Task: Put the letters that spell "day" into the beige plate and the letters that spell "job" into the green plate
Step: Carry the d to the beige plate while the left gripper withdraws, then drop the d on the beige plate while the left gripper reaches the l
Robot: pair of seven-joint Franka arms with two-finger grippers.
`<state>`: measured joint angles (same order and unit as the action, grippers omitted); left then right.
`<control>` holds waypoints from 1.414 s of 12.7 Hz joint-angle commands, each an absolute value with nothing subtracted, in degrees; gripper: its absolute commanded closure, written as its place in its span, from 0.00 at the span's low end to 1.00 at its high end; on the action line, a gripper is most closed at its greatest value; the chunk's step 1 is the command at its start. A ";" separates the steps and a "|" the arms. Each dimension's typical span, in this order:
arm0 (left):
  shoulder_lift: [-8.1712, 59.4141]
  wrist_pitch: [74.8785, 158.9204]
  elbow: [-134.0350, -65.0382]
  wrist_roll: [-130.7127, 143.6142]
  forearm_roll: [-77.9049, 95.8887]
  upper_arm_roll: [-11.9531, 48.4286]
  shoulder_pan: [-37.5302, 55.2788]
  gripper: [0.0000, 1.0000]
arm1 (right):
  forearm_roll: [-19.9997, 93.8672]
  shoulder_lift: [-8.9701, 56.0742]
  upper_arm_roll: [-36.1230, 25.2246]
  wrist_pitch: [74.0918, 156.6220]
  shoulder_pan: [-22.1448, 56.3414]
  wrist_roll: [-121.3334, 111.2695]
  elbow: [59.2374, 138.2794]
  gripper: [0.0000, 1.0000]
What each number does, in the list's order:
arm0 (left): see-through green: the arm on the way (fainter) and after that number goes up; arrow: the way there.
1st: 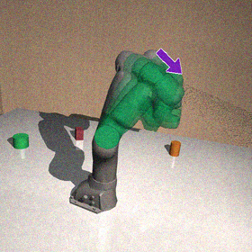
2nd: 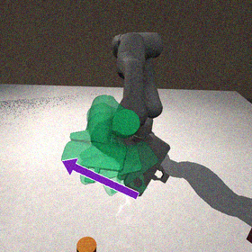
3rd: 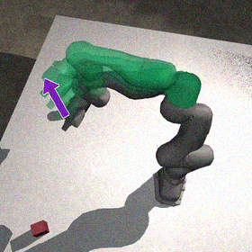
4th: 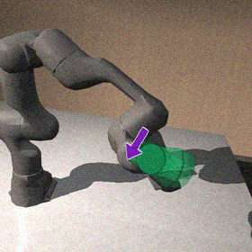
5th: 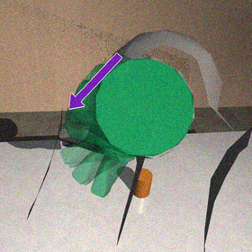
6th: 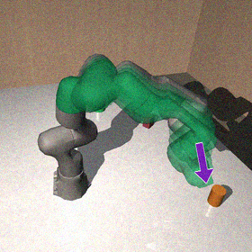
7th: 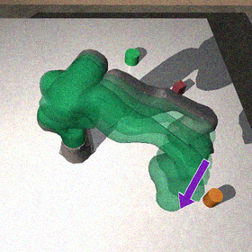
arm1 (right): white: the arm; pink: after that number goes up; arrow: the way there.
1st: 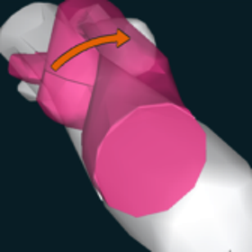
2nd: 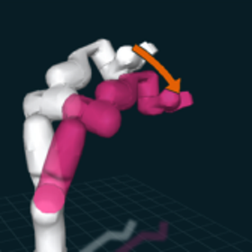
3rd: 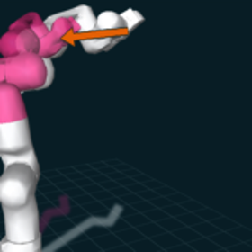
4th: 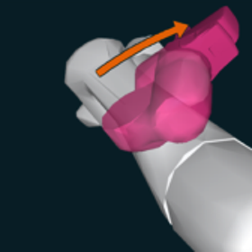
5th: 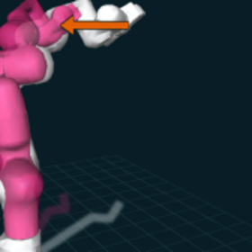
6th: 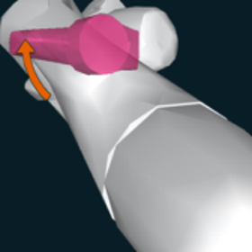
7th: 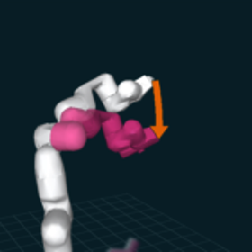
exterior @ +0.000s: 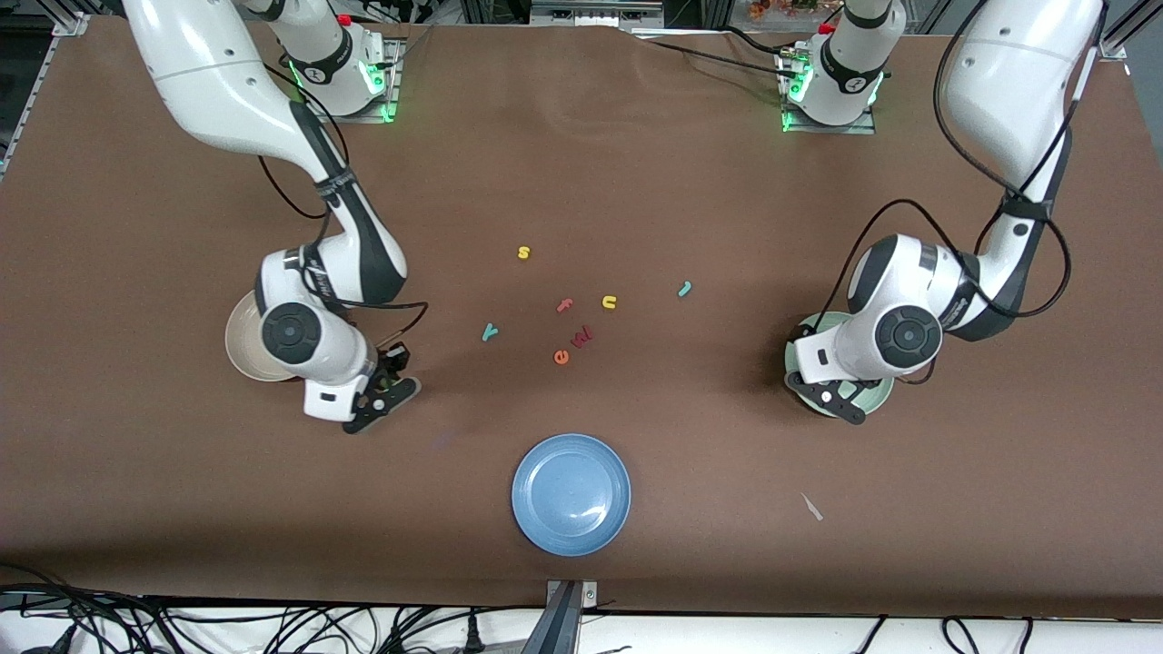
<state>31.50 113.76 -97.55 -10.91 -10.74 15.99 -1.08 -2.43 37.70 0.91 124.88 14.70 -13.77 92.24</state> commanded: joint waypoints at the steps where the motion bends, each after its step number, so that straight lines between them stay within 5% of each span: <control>1: 27.25 110.57 -99.31 -6.17 -6.25 18.44 -0.88 0.00 | -1.85 31.75 -0.35 124.01 15.21 -5.82 99.20 0.85; 5: 27.51 109.78 -100.46 13.65 -6.76 27.40 -0.70 0.00 | -1.41 24.00 -7.37 131.46 15.21 -3.87 112.82 0.84; 10: 30.32 113.45 -101.78 21.27 -7.82 28.21 5.18 0.00 | -1.41 19.87 -11.33 150.70 15.12 -4.39 128.39 0.82; 11: 31.11 114.95 -102.21 21.62 -8.95 28.21 6.23 0.00 | -1.41 19.78 -11.34 151.60 15.12 -4.31 129.02 0.70; 12: 31.46 116.18 -102.56 22.06 -10.10 28.04 7.37 0.00 | -1.41 19.78 -11.34 150.22 15.12 -4.57 127.98 0.04; 15: 31.82 119.95 -105.37 24.34 -11.34 28.04 8.17 0.00 | -0.97 20.56 -10.99 133.04 15.12 -3.79 117.72 0.00; 18: 32.60 123.22 -106.61 25.14 -11.42 28.04 8.35 0.00 | 6.38 21.35 -10.64 130.96 15.90 -3.43 115.23 0.00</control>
<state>32.91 121.54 -105.62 23.87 -10.05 28.29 8.09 2.21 20.97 -10.78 132.24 15.19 -4.16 116.23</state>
